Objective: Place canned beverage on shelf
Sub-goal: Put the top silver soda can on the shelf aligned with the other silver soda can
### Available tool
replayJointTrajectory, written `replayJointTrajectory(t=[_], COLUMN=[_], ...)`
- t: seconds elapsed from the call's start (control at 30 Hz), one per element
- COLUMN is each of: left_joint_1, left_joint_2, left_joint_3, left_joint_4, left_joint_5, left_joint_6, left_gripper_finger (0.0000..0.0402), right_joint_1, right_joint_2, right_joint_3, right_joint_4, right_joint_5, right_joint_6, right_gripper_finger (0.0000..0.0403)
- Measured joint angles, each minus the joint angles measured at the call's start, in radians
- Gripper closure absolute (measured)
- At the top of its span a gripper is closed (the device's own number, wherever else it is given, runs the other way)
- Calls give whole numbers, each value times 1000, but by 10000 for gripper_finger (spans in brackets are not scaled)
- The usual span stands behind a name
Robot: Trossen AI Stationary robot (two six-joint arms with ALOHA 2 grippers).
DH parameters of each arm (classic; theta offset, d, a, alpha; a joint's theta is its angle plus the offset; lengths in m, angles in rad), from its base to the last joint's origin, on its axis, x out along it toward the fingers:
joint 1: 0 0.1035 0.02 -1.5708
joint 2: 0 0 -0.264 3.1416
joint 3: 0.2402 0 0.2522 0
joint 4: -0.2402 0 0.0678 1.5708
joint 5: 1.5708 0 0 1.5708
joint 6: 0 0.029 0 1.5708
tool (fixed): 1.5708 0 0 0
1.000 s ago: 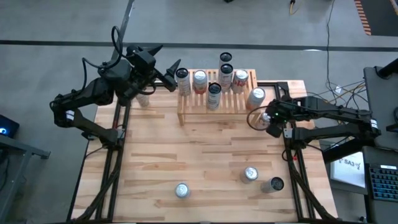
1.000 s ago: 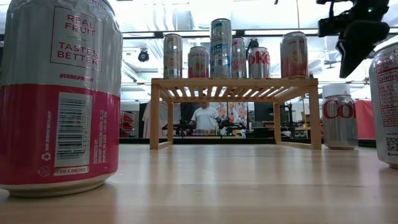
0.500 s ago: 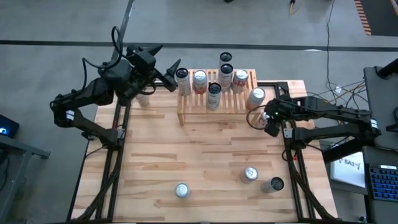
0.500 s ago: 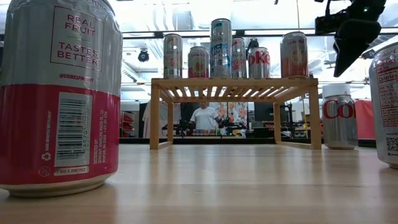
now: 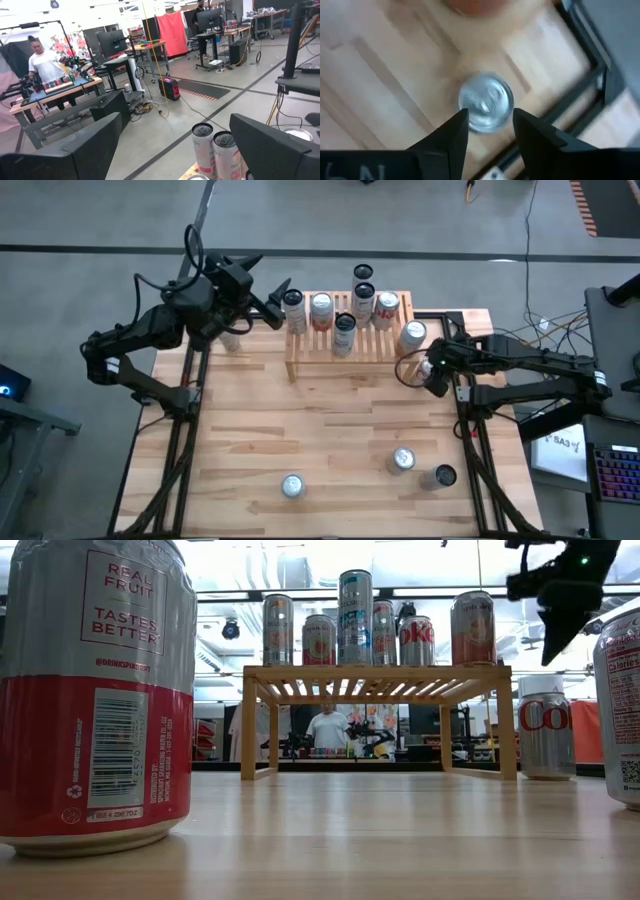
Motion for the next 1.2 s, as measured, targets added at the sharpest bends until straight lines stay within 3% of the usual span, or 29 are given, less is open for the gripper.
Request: replayJointTrajectory(t=[0.13,0.3,0.8,1.2], left_joint_1=[0,1,2,3], left_joint_2=[0,0,0,0], left_joint_3=[0,0,0,0], left_joint_4=[-8,-11,-10,-10], left_joint_5=[0,0,-3,-3], left_joint_6=[4,17,52,63], left_gripper_finger=[44,44,44,44], right_joint_1=[1,1,1,0], right_joint_2=[-10,-51,-85,-65], right_joint_3=[-1,-4,-111,-162], right_joint_4=[-43,-9,10,65], right_joint_5=[4,55,41,88], right_joint_6=[231,419,971,958], right_gripper_finger=[292,382,394,394])
